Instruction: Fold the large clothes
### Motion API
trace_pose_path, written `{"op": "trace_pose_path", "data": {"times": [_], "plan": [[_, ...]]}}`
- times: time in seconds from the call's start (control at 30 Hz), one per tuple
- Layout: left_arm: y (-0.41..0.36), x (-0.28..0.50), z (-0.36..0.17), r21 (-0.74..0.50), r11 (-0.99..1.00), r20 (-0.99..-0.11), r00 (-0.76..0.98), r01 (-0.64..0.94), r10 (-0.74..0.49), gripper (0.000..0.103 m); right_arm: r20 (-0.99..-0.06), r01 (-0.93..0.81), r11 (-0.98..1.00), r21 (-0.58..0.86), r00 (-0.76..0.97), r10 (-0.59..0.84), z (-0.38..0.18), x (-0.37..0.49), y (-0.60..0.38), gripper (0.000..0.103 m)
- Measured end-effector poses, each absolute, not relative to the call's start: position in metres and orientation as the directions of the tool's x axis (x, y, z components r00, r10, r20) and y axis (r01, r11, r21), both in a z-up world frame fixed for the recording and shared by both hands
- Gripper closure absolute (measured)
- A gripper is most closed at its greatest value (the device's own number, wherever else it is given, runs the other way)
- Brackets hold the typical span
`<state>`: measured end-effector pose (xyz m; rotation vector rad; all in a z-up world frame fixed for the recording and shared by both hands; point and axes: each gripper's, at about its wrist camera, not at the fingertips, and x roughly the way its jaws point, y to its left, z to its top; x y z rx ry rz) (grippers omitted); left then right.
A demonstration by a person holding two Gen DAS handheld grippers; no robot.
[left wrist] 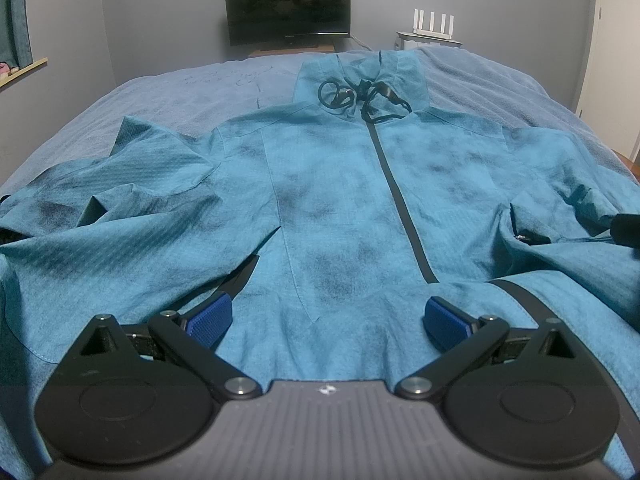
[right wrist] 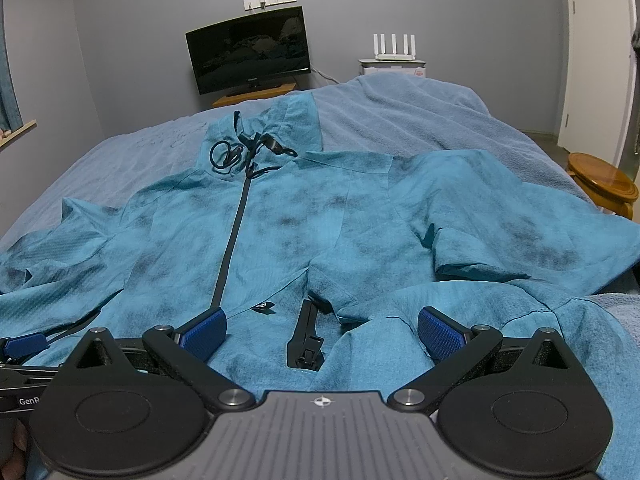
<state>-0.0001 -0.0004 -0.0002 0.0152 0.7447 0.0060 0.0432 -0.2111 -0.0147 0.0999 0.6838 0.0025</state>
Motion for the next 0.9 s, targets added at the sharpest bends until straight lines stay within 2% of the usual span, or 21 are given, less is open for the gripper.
{"op": "trace_pose_path", "data": {"times": [0.9], "plan": [[-0.0006, 0.0, -0.0003, 0.018, 1.0, -0.68, 0.733, 0.0, 0.012, 0.0, -0.628, 0.035, 0.992, 0.119, 0.777, 0.048, -0.0133, 0.041, -0.2141, 0.0]]}}
